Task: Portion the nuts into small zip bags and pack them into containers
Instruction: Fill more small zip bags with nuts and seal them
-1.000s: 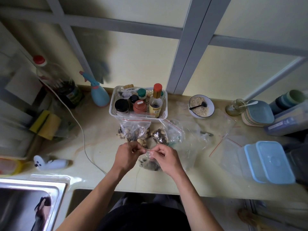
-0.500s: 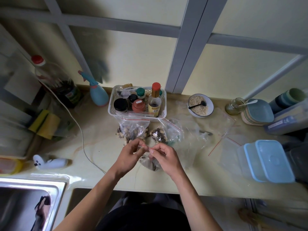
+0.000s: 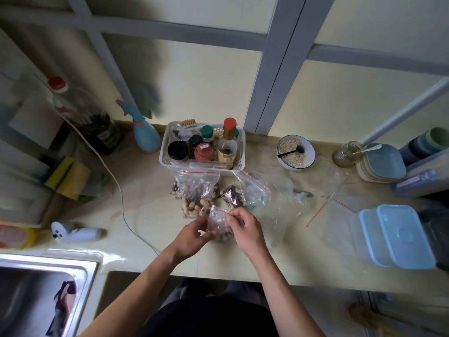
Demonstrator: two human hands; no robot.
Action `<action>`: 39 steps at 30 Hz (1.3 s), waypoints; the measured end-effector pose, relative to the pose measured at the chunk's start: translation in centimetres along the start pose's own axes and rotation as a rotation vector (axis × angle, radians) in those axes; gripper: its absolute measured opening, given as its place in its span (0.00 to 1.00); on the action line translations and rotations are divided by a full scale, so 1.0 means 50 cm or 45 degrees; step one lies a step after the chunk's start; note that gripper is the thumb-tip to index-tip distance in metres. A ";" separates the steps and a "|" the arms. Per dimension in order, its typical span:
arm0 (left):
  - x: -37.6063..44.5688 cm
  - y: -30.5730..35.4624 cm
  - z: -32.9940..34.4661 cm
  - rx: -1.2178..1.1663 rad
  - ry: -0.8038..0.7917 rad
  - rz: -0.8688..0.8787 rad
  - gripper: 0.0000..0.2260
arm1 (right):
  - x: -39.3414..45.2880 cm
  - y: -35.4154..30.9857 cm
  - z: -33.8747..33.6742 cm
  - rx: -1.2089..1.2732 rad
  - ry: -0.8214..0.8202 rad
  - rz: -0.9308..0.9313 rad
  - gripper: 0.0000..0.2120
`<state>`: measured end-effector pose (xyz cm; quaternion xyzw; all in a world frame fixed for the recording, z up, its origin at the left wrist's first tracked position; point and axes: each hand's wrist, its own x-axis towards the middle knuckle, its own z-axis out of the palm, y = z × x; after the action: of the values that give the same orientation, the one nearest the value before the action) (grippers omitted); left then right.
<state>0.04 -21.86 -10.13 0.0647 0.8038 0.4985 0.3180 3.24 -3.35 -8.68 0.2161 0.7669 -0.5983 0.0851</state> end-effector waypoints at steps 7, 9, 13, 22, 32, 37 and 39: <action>0.030 -0.005 0.009 0.140 0.070 -0.063 0.08 | 0.015 0.011 0.000 -0.181 -0.103 0.093 0.10; 0.039 0.004 0.008 0.143 0.092 -0.049 0.07 | 0.024 0.006 0.000 -0.240 -0.116 0.082 0.11; 0.062 0.025 -0.008 0.054 0.165 -0.039 0.06 | 0.058 -0.009 -0.010 -0.192 0.056 0.014 0.03; 0.111 0.042 -0.071 0.180 0.854 -0.350 0.06 | 0.144 -0.036 -0.009 -0.348 0.423 0.019 0.07; 0.122 0.014 -0.104 0.021 0.749 -0.439 0.11 | 0.176 -0.054 0.024 -0.870 0.669 -0.324 0.17; 0.112 0.021 -0.111 0.078 0.662 -0.393 0.08 | 0.170 -0.078 0.032 -0.835 0.622 -0.632 0.08; 0.101 0.025 -0.109 0.031 0.629 -0.309 0.09 | 0.158 -0.082 0.043 -0.622 0.497 -0.672 0.07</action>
<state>-7.36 -23.25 -9.70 -0.1519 0.8649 0.4476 0.1689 -5.87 -4.38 -8.70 0.0947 0.9173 -0.3475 -0.1698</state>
